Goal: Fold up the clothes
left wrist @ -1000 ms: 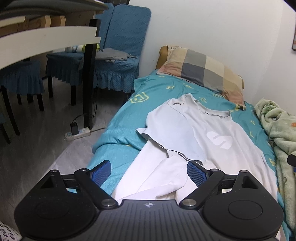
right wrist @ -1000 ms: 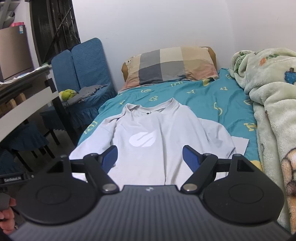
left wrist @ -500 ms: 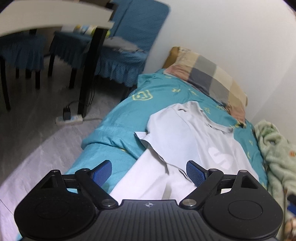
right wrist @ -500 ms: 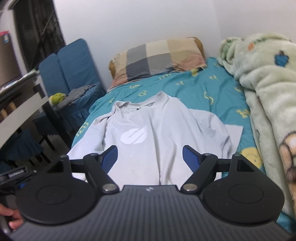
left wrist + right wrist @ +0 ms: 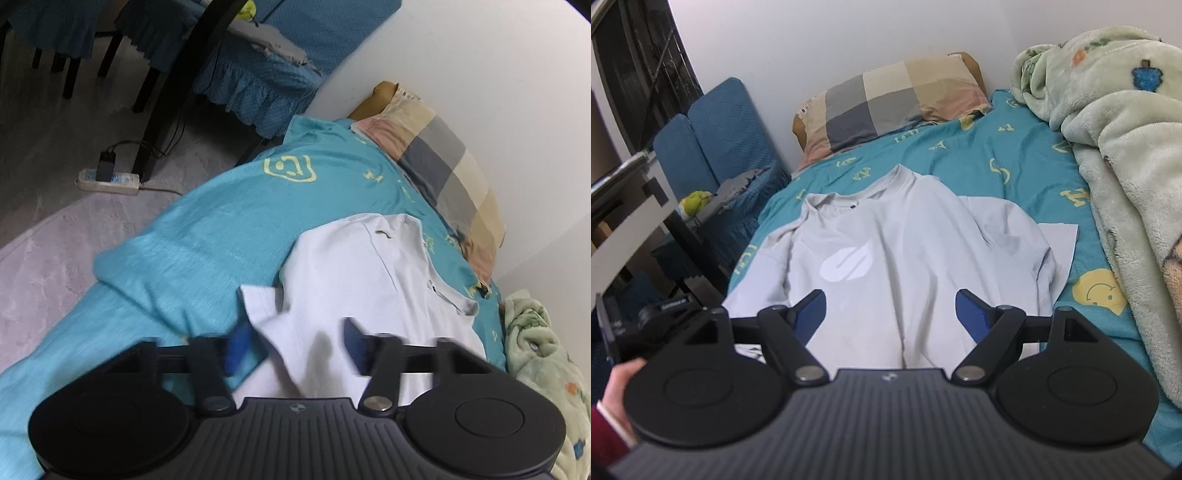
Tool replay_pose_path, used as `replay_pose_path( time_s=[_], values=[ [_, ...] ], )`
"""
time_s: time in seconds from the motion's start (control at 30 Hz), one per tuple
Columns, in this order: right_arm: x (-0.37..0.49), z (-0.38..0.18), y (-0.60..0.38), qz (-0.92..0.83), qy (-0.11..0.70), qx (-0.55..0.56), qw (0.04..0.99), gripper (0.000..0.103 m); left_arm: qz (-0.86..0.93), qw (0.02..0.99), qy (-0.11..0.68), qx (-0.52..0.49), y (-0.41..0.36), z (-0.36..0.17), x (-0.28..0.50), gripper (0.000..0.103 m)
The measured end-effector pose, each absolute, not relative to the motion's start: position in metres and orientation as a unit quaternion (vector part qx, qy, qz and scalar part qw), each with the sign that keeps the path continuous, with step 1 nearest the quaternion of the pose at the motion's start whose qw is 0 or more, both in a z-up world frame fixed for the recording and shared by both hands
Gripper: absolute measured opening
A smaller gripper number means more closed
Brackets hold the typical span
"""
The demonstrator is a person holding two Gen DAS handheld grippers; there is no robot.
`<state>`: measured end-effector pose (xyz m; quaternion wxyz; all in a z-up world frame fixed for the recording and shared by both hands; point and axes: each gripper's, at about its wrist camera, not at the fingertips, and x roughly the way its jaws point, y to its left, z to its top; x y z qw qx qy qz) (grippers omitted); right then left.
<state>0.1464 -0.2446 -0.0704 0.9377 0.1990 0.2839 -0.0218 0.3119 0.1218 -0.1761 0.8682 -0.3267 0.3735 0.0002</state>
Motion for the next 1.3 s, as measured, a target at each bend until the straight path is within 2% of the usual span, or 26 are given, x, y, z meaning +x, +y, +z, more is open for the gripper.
replay_pose_path(
  time_s=[0.03,0.07,0.13,0.3,0.5,0.67,0.73,0.8,0.83,0.87,1.0,1.07,1.17,1.3],
  values=[
    [0.147,-0.072,-0.246,-0.023,0.286,0.202,0.936,0.079,0.006,0.872,0.375,-0.315,0.121,-0.176,0.318,0.012],
    [0.147,-0.073,-0.247,-0.024,0.288,0.208,0.935,0.079,0.011,0.878,0.372,-0.300,0.121,-0.173,0.324,0.008],
    [0.147,-0.074,-0.249,-0.025,0.287,0.212,0.934,0.079,0.013,0.892,0.354,-0.280,0.123,-0.162,0.331,0.004],
    [0.150,-0.076,-0.242,-0.017,0.294,0.212,0.932,0.079,0.008,0.920,0.301,-0.250,0.147,-0.106,0.356,0.004],
    [0.161,-0.081,-0.231,-0.013,0.299,0.188,0.935,0.079,0.073,0.947,0.277,-0.142,0.179,-0.053,0.428,0.003],
    [0.173,-0.091,-0.229,-0.022,0.308,0.176,0.935,0.079,0.122,0.940,0.313,-0.060,0.181,-0.076,0.489,0.004],
    [0.180,-0.095,-0.228,-0.026,0.312,0.172,0.934,0.079,0.124,0.936,0.323,-0.068,0.184,-0.094,0.503,0.004],
    [0.186,-0.099,-0.227,-0.029,0.314,0.170,0.934,0.079,0.110,0.935,0.327,-0.085,0.186,-0.106,0.506,0.006],
    [0.188,-0.099,-0.227,-0.030,0.314,0.168,0.934,0.079,0.103,0.934,0.330,-0.089,0.187,-0.110,0.507,0.012],
    [0.190,-0.099,-0.227,-0.030,0.313,0.167,0.935,0.079,0.096,0.934,0.333,-0.093,0.189,-0.114,0.507,0.024],
    [0.195,-0.097,-0.230,-0.034,0.306,0.163,0.937,0.079,0.073,0.931,0.343,-0.106,0.189,-0.119,0.501,0.035],
    [0.196,-0.096,-0.231,-0.036,0.303,0.161,0.939,0.079,0.055,0.933,0.341,-0.104,0.183,-0.112,0.488,0.045],
    [0.193,-0.092,-0.236,-0.039,0.295,0.162,0.941,0.079,0.025,0.938,0.334,-0.090,0.169,-0.097,0.458,0.053],
    [0.186,-0.084,-0.238,-0.035,0.287,0.163,0.943,0.079,-0.019,0.942,0.325,-0.086,0.146,-0.076,0.405,0.058]
  ],
)
